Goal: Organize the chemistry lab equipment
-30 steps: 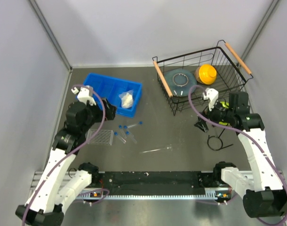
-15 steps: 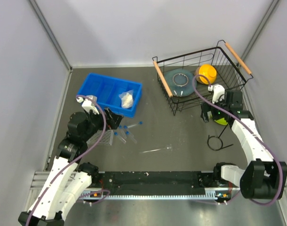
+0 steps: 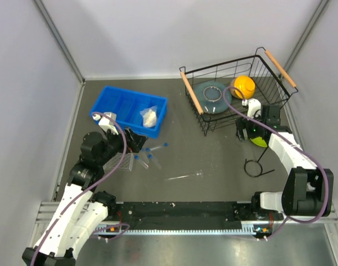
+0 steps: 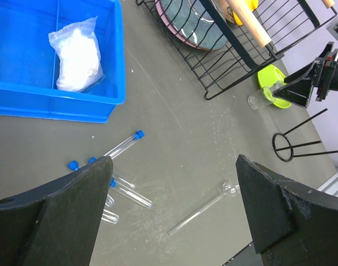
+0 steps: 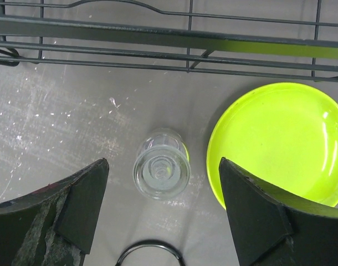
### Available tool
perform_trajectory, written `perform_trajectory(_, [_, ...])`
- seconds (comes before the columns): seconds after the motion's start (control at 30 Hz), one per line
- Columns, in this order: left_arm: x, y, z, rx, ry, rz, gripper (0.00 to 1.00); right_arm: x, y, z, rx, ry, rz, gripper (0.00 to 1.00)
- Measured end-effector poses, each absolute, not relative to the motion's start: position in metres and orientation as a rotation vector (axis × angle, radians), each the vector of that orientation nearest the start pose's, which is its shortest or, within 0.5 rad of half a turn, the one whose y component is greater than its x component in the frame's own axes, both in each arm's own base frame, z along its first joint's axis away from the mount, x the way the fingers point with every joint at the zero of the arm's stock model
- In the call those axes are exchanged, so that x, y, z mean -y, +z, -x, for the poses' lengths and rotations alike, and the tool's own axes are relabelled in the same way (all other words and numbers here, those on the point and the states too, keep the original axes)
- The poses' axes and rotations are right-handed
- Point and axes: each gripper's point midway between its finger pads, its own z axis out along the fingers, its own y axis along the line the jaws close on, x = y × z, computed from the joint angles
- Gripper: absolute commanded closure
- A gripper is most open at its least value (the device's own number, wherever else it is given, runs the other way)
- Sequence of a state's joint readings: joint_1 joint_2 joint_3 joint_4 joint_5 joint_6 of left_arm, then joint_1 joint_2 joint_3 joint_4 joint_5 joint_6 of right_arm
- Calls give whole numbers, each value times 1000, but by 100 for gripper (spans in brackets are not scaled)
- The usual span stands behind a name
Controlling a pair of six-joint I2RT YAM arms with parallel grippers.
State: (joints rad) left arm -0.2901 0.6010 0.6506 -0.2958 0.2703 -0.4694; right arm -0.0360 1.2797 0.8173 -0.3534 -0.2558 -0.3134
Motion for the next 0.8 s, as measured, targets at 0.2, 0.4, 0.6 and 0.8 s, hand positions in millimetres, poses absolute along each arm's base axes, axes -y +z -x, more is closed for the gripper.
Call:
perform_trajectory(0.2, [141,240,-238,-1883,-786,-38,1,-20,93,-336,-2328,137,449,22])
perform_trajectory(0.4, [144,241,-237,-1882,-803,-52,1,-20,88,-337,-2338,140,454,24])
perform_trajectory(0.6, [146,241,-235,-1880,-816,-63,1,-19,76,-335,-2360,144,463,28])
perform_trajectory(0.8, [147,243,-235,-1874,-825,-72,1,-19,69,-334,-2379,148,469,32])
